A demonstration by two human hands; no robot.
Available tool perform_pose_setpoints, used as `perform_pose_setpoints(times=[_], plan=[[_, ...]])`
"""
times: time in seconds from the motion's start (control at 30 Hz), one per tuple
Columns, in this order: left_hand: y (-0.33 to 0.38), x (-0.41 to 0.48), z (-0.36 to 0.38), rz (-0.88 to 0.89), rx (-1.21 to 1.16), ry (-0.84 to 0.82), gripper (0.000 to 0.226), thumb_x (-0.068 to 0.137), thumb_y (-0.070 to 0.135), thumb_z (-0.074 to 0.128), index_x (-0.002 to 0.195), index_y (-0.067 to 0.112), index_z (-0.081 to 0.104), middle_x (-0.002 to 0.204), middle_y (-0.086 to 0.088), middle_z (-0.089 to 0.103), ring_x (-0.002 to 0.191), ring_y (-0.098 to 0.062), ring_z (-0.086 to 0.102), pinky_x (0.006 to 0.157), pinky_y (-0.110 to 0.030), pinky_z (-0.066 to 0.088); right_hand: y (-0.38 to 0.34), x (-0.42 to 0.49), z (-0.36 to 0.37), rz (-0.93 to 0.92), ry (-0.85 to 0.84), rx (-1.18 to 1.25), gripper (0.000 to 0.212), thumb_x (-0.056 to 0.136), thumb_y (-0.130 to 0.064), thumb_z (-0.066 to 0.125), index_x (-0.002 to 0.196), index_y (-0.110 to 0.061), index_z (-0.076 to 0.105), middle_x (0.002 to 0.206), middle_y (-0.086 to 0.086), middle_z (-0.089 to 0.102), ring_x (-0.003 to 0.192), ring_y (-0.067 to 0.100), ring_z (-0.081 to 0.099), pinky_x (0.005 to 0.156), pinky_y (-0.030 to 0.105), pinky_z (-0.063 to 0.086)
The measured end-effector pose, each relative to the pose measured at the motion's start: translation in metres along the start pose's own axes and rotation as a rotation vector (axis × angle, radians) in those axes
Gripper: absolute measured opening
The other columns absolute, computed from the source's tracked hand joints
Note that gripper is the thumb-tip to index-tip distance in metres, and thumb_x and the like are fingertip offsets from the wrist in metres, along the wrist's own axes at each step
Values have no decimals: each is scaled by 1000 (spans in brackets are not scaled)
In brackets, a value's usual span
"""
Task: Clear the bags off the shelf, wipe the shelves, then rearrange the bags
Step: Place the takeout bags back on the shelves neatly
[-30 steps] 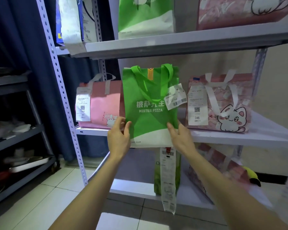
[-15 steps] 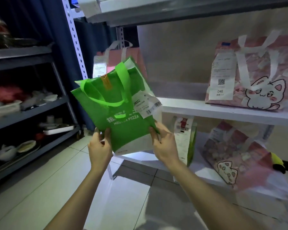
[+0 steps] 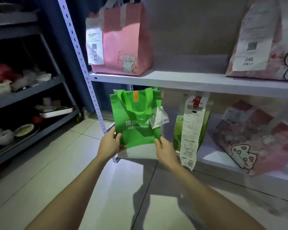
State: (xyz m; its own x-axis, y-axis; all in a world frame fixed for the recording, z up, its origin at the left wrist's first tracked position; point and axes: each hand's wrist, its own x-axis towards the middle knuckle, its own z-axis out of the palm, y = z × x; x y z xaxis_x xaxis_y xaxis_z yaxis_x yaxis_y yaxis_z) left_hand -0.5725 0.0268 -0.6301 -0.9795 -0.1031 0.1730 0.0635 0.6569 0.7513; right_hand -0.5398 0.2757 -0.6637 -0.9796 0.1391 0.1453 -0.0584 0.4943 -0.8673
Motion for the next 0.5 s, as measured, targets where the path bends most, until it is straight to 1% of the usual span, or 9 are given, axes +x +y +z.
perform_pose_setpoints(times=[0.03, 0.07, 0.1, 0.13, 0.17, 0.23, 0.3, 0.4, 0.5], plan=[[-8, 5, 7, -20, -47, -34, 23, 112, 24, 51, 131, 32, 61, 114, -3, 78, 83, -31, 80, 85, -53, 64, 7, 5, 5, 26, -27, -9, 23, 111, -27, 48, 98, -16, 63, 93, 9, 69, 86, 27, 60, 80, 44, 47], [-15, 11, 13, -33, -86, -63, 23, 112, 23, 50, 129, 34, 60, 115, -3, 78, 80, -28, 81, 85, -54, 64, 12, 10, 10, 56, -47, -24, 26, 112, -26, 47, 117, -10, 67, 112, 15, 71, 103, 33, 62, 89, 45, 48], [-21, 18, 19, -41, -116, -89, 23, 112, 22, 50, 129, 34, 60, 116, -4, 78, 77, -26, 82, 84, -54, 65, 16, 16, 14, 81, -51, -42, 33, 112, -26, 46, 132, -6, 63, 128, 18, 69, 119, 37, 60, 97, 45, 47], [-25, 26, 25, -48, -152, -114, 24, 113, 20, 50, 131, 32, 59, 119, -6, 77, 76, -25, 82, 82, -51, 67, 18, 21, 18, 102, -46, -50, 38, 112, -25, 45, 140, -3, 59, 137, 19, 65, 128, 39, 57, 102, 45, 46], [-28, 34, 31, -53, -191, -134, 24, 113, 19, 49, 133, 28, 59, 122, -9, 76, 78, -24, 82, 79, -47, 68, 19, 26, 22, 114, -35, -47, 39, 112, -24, 45, 144, -4, 57, 140, 19, 64, 131, 40, 56, 102, 43, 45], [-29, 54, 42, -39, -228, -150, 23, 114, 16, 49, 134, 22, 59, 125, -12, 74, 80, -23, 83, 77, -42, 69, 21, 39, 27, 129, 2, -29, 39, 112, -24, 46, 145, -7, 58, 139, 16, 66, 129, 38, 58, 95, 36, 45], [-26, 72, 50, -8, -264, -143, 16, 113, 17, 49, 125, 21, 59, 120, -9, 76, 78, -21, 83, 81, -47, 68, 23, 54, 28, 164, 50, -5, 42, 113, -26, 45, 149, -8, 54, 145, 12, 62, 135, 34, 55, 97, 29, 40], [-28, 93, 61, 13, -286, -145, 10, 113, 17, 49, 118, 16, 58, 115, -7, 76, 84, -22, 83, 90, -52, 65, 29, 76, 32, 219, 87, -3, 47, 112, -25, 44, 156, -7, 45, 155, 13, 54, 143, 35, 49, 104, 33, 39], [-37, 104, 78, 27, -155, -216, 9, 111, 16, 52, 118, 13, 53, 117, -10, 74, 98, -22, 80, 93, -46, 60, 40, 92, 38, 331, -4, -66, 50, 112, -20, 42, 160, -12, 37, 159, 17, 46, 142, 36, 47, 103, 35, 40]])
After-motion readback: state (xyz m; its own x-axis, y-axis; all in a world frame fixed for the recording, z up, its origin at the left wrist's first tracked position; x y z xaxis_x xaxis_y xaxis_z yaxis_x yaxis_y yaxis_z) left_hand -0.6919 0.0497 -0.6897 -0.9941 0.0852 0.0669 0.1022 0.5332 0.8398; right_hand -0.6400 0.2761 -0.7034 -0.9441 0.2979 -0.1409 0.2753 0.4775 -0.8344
